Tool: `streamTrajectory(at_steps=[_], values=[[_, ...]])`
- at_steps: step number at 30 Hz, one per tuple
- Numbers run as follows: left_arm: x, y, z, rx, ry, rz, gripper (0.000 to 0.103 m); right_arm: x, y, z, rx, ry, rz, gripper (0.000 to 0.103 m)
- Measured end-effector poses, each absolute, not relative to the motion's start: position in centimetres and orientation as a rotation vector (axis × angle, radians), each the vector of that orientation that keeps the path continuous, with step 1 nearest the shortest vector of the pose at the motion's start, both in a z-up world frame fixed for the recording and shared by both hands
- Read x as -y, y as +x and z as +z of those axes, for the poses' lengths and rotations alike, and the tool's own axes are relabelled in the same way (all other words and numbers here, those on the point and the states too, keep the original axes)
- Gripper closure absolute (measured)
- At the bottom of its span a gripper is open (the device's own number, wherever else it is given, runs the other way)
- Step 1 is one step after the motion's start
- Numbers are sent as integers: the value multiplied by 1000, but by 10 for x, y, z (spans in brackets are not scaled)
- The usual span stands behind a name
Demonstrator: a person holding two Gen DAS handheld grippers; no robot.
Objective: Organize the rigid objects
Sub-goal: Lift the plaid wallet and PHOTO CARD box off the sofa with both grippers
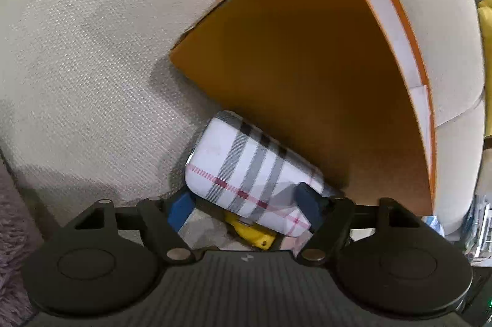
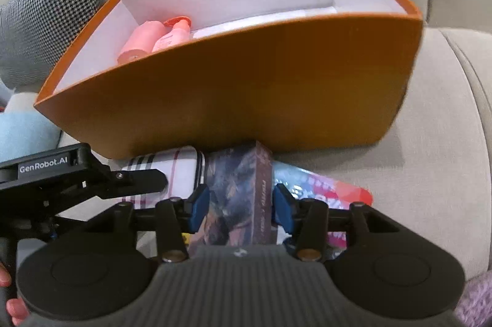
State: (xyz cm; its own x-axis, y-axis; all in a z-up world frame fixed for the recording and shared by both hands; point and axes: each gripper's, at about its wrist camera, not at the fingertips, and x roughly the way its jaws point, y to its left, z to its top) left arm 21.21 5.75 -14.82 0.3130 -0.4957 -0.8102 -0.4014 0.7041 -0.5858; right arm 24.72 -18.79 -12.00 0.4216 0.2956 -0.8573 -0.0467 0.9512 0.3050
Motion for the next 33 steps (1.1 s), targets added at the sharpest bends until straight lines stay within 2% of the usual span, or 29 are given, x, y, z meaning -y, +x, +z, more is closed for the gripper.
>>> streamTrajectory(at_steps=[3,7,10,20,25,33], values=[[-65,207,-141,-1274,-845,-52,38,180,246,-117,-1109,212,206,58],[-81,198,-128,-1216,-853,-33,57,177,240,-107,-1079,210,206,72],[-91,191,-114,-1162,-823,-28,69,168,235,-94,-1052,168,234,78],[-88,175,-64,-1099,-524,-90,82,136,226,-82,-1033,39,304,80],[-88,172,-57,-1113,-442,-145,82,144,233,-86,-1054,107,311,80],[-89,181,-73,-1057,-524,-192,80,149,236,-89,-1085,178,301,78]])
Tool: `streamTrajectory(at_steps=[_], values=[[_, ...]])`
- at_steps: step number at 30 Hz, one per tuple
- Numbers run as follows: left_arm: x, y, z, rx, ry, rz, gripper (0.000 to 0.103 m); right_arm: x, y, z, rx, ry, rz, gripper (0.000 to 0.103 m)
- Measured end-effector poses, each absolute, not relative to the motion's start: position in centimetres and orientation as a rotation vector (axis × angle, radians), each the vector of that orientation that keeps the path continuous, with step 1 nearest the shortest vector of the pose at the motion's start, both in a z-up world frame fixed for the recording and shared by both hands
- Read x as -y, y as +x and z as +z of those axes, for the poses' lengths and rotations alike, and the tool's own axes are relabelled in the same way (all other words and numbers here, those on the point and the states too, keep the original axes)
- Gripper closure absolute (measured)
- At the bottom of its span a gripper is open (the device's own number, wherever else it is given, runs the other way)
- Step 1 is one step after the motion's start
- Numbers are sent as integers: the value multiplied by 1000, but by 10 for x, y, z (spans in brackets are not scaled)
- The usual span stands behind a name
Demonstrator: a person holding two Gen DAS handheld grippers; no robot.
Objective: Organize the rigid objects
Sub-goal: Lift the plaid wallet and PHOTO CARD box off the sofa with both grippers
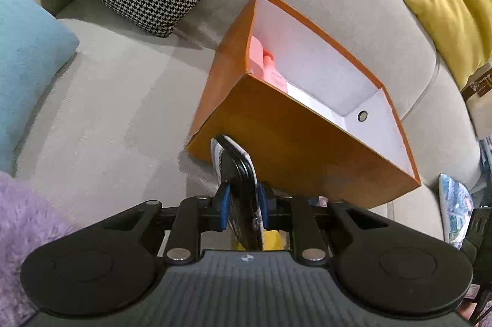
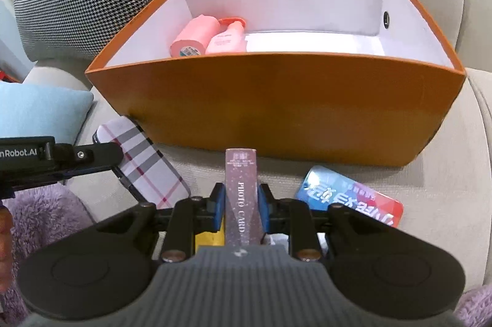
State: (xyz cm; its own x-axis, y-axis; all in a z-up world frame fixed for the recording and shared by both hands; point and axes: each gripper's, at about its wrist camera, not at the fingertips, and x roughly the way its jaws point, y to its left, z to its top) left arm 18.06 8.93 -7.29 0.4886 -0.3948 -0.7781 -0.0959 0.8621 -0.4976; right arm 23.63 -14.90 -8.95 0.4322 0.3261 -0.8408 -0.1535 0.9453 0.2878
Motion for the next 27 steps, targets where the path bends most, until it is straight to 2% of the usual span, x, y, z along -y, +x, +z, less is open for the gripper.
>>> streamTrajectory(at_steps=[7,15,19,27], values=[[-86,189,-90,-1057,-565,-108,66,142,239,-90,-1088,169,302,78],[-87,197,-115,-1149,-598,77,64,139,236,-93,-1095,149,292,74],[-94,192,-118,-1123,-634,65,68,140,237,-97,-1105,171,287,71],[-89,181,-96,-1087,-481,-40,82,137,233,-98,-1105,212,287,80]])
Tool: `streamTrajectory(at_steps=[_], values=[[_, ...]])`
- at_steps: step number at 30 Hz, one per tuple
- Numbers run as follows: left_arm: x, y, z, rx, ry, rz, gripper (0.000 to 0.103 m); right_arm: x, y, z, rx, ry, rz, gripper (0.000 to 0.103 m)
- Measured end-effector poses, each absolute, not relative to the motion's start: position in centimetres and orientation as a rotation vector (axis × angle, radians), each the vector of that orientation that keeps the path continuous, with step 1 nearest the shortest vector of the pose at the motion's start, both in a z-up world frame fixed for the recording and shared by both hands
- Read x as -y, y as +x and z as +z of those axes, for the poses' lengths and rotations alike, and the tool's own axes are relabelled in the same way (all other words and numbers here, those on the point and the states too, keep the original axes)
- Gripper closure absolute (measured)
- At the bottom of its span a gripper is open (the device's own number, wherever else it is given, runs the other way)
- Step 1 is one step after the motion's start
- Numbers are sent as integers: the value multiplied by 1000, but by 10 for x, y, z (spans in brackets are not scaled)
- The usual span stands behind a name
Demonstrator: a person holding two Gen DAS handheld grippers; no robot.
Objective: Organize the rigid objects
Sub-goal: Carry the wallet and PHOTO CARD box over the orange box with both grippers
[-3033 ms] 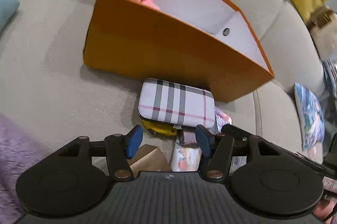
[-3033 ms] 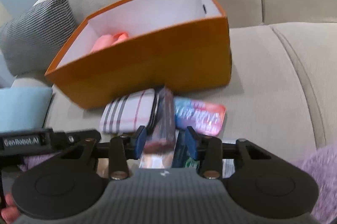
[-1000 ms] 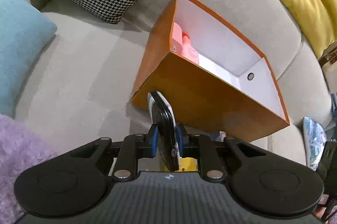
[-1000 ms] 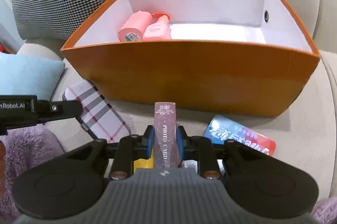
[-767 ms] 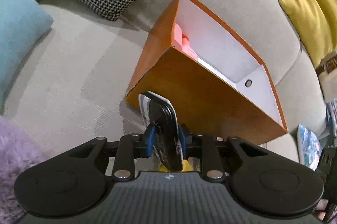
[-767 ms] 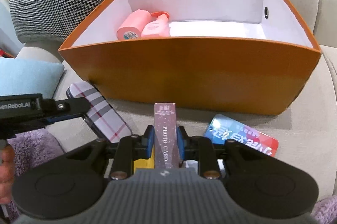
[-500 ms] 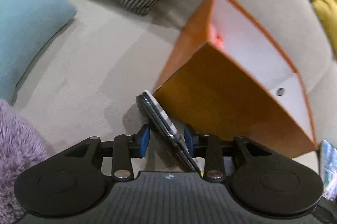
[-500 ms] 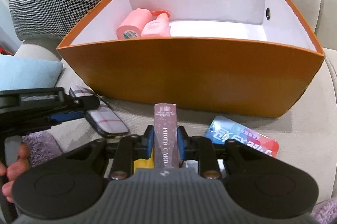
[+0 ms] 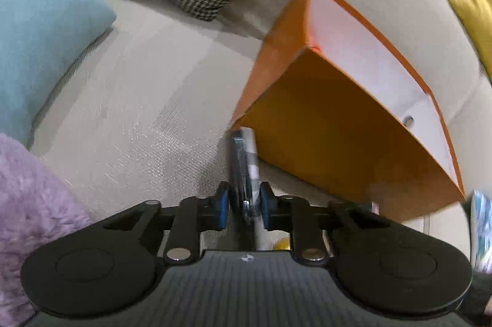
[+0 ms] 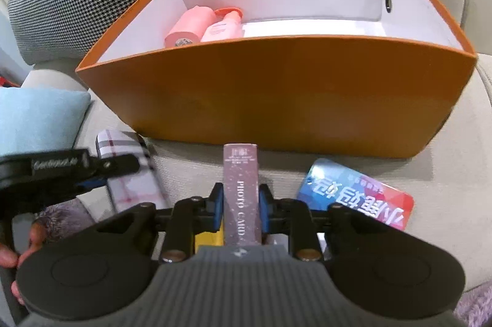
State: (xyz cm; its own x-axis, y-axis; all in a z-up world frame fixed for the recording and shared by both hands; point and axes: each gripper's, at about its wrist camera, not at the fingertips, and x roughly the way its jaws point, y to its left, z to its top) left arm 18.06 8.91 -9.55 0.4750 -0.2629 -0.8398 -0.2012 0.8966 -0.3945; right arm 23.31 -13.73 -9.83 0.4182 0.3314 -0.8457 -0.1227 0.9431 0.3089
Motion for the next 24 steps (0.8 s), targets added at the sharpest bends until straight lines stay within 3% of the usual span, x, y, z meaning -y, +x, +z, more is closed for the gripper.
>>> streamTrajectory(at_steps=[14,24], values=[[-67,153,-18,-973,-388,-268,82,145,199,-35,-947,174,299,80],[-31,192,39,-832,-240,-395,82,155,220,35,-765,160,342,80]])
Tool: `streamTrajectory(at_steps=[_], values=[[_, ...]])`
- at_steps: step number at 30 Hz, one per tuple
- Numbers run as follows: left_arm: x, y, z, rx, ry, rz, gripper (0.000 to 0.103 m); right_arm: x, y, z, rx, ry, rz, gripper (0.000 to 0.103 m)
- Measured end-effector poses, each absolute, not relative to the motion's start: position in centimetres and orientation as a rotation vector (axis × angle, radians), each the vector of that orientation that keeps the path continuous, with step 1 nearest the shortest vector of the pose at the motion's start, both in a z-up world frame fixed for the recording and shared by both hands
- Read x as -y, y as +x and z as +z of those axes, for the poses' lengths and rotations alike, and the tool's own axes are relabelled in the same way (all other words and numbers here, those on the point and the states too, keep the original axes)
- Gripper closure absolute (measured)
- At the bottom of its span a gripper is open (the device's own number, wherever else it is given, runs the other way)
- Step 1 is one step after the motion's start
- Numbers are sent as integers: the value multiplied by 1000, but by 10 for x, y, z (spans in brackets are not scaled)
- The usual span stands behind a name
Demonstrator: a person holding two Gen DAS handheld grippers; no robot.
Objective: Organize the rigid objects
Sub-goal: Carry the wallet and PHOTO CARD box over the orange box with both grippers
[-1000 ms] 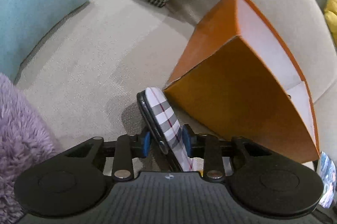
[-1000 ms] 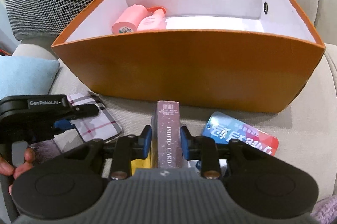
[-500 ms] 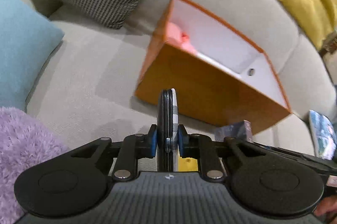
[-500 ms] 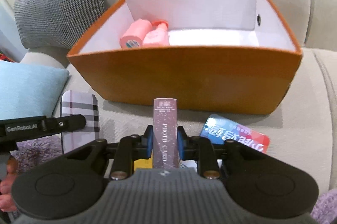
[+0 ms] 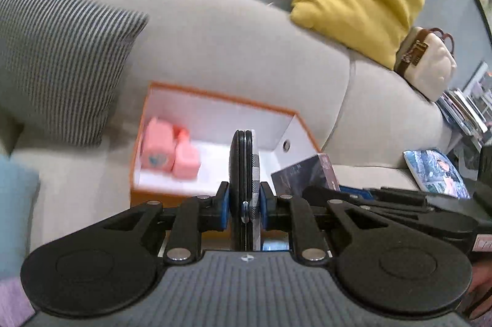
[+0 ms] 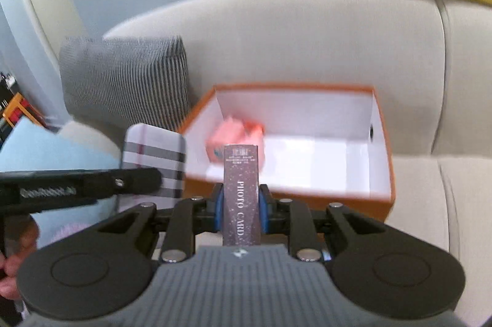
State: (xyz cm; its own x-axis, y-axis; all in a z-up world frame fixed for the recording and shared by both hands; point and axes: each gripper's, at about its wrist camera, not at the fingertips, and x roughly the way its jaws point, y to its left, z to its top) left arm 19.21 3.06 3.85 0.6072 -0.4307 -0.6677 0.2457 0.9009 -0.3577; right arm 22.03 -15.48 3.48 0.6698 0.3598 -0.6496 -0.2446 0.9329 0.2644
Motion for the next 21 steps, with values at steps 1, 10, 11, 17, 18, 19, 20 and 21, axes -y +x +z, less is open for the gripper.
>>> streamTrajectory(at_steps=[1,10,11,17,18,19,20,21], values=[[-27,200,41,-823,-235,-401,82,155,227,38,-755,156,338,80],[-12,264,27,-887,-216,-419,81,158,292,30,-791,145,287,80],[-10,271,21,-904,-218,-417,82,158,298,25,-804,147,284,80],[1,314,-12,-1014,-259,-445,81,160,339,-8,-910,174,261,80],[3,320,-17,-1031,-263,-447,81,160,345,-14,-925,172,254,80],[5,326,-21,-1047,-264,-446,81,161,350,-19,-934,169,248,80],[7,333,-26,-1063,-267,-445,82,161,355,-22,-942,169,245,80],[9,340,-33,-1083,-274,-448,82,162,360,-27,-956,175,240,80]])
